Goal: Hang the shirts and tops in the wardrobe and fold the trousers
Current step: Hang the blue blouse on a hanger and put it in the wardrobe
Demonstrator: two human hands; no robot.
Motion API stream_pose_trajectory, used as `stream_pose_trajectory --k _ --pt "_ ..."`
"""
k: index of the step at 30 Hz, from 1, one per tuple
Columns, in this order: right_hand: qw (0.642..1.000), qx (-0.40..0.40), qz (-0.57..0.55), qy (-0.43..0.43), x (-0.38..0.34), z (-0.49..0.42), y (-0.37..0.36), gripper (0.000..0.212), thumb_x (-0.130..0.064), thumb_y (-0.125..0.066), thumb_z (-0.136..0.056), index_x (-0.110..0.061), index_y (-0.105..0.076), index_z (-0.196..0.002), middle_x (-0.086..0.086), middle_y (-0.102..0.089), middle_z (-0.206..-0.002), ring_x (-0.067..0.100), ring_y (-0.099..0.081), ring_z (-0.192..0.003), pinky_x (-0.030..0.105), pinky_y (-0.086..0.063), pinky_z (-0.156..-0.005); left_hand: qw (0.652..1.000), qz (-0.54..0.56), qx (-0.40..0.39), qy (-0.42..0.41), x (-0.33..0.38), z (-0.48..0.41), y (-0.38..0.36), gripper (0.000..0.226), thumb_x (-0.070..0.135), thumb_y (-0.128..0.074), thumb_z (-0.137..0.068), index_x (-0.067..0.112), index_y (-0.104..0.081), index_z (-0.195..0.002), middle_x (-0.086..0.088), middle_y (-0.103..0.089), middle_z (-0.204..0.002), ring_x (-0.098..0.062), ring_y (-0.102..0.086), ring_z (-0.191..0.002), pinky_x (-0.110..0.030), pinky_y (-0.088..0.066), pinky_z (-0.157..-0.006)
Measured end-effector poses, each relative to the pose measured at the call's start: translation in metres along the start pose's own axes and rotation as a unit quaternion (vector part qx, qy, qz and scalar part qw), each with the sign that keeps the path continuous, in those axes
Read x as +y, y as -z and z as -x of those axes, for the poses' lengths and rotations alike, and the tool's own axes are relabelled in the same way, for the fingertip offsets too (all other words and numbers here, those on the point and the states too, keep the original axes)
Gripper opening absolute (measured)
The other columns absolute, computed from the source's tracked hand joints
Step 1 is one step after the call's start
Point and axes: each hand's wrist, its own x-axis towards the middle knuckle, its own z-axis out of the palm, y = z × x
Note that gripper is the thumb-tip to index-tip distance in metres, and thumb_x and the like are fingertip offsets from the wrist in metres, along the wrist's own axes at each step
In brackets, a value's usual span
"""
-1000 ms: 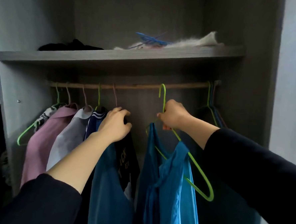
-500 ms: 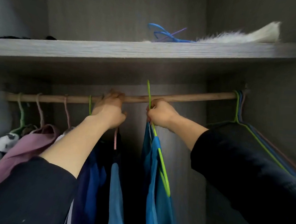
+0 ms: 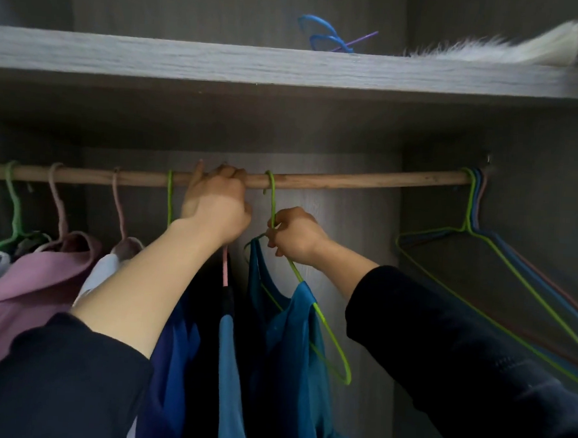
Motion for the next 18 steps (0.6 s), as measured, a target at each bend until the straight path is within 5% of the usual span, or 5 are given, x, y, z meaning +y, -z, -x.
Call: stream_pose_trajectory --k 4,10,14,18 --pt "0.999 0.026 0.010 0.023 0.007 0.013 0.026 0.021 -0.016 -0.053 -0.091 -0.007 -0.065 -0.106 0.012 -0.067 -0.105 0.026 -0.064 -0.096 0.036 -0.055 -0.084 0.999 0.018 0.015 0.034 0.008 -0.002 0.000 0.046 0.030 -0.044 -0.092 0.014 -0.044 -0.136 -0.007 -0.049 -0.138 -0.024 -0.044 -0.129 -0.050 0.016 -0.112" --pt "0.979 0.094 0.182 -0.003 0.046 0.042 0.083 0.025 -0.022 -0.058 -0.090 -0.013 -0.062 -0.112 0.010 -0.064 -0.110 0.028 -0.062 -0.100 0.033 -0.052 -0.080 0.993 0.085 0.057 -0.062 0.056 -0.015 -0.004 0.051 0.026 -0.047 -0.091 0.012 -0.040 -0.140 -0.008 -0.043 -0.143 -0.023 -0.037 -0.134 -0.045 0.001 -0.116" --pt "0.911 0.135 0.386 -0.041 0.080 0.065 0.126 0.024 -0.023 -0.056 -0.088 -0.010 -0.058 -0.108 0.013 -0.062 -0.112 0.035 -0.060 -0.104 0.036 -0.048 -0.075 0.985 0.125 0.041 -0.109 0.097 -0.032 -0.007 0.054 0.030 -0.048 -0.092 0.017 -0.038 -0.143 -0.007 -0.041 -0.146 -0.026 -0.038 -0.132 -0.039 -0.018 -0.114" --pt "0.834 0.164 0.523 -0.066 0.111 0.083 0.158 0.037 -0.022 -0.058 -0.087 -0.010 -0.052 -0.121 0.010 -0.055 -0.123 0.030 -0.051 -0.117 0.036 -0.044 -0.082 0.982 0.143 0.028 -0.119 0.114 -0.044 -0.021 0.053 0.029 -0.045 -0.093 0.022 -0.035 -0.145 -0.010 -0.045 -0.142 -0.030 -0.040 -0.128 -0.038 -0.019 -0.113"
